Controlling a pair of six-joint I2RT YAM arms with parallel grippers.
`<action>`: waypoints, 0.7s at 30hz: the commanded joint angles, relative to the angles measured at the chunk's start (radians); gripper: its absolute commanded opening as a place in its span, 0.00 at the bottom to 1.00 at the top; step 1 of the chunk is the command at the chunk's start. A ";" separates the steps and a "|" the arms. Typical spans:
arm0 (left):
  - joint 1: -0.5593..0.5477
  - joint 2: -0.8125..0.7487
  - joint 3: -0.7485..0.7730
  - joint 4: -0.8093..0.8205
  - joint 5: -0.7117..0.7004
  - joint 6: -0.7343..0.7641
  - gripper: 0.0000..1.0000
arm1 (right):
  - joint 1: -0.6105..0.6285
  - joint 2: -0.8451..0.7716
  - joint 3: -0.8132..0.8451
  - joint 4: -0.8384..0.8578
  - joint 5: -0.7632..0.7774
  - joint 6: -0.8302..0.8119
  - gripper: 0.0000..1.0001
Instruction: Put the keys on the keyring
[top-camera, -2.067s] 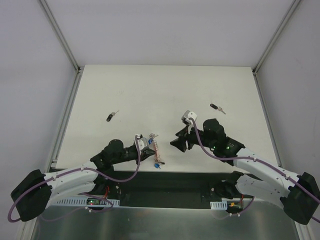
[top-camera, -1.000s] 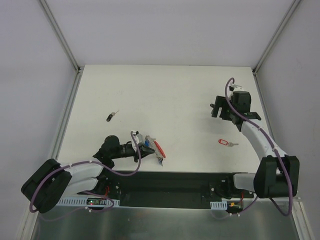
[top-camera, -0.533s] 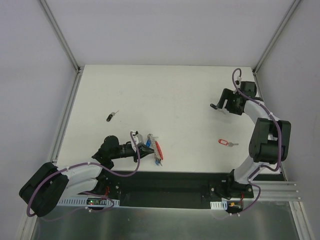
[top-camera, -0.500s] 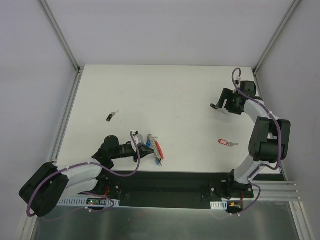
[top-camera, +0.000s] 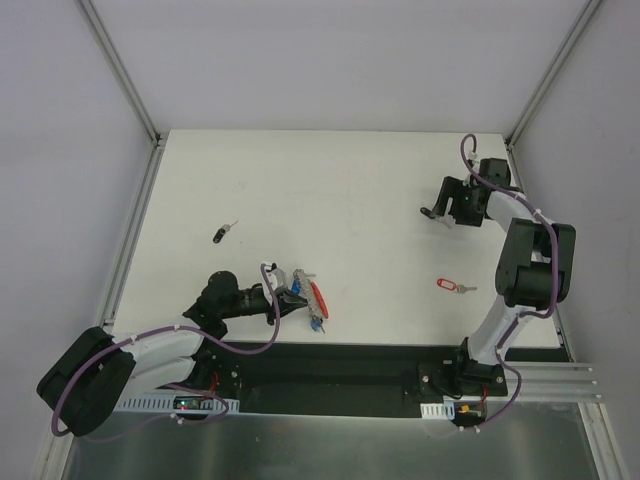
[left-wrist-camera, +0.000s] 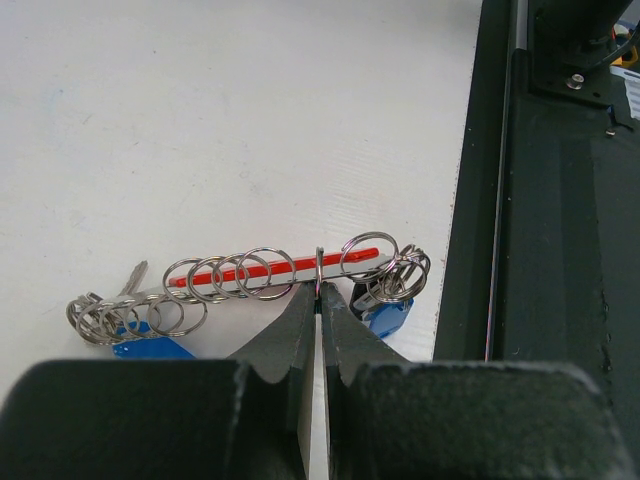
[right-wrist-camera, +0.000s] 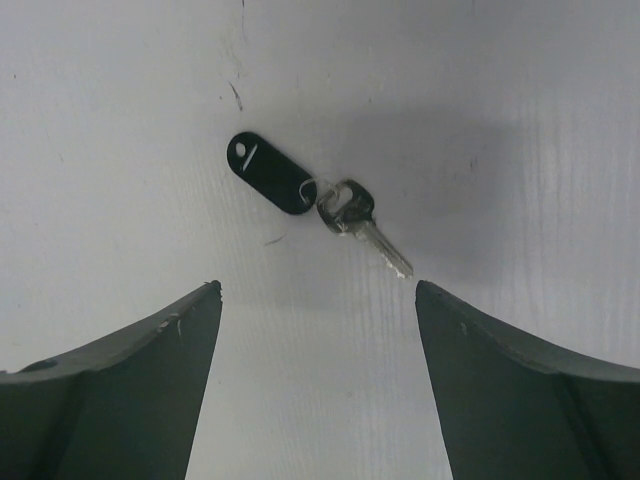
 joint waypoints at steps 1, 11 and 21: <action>0.009 -0.015 0.040 0.034 0.003 0.017 0.00 | -0.005 0.077 0.111 -0.025 -0.066 -0.057 0.81; 0.009 -0.026 0.040 0.026 0.010 0.018 0.00 | -0.005 0.152 0.185 -0.077 -0.086 -0.080 0.76; 0.009 -0.041 0.040 0.017 0.011 0.018 0.00 | -0.005 0.221 0.286 -0.172 -0.092 -0.133 0.60</action>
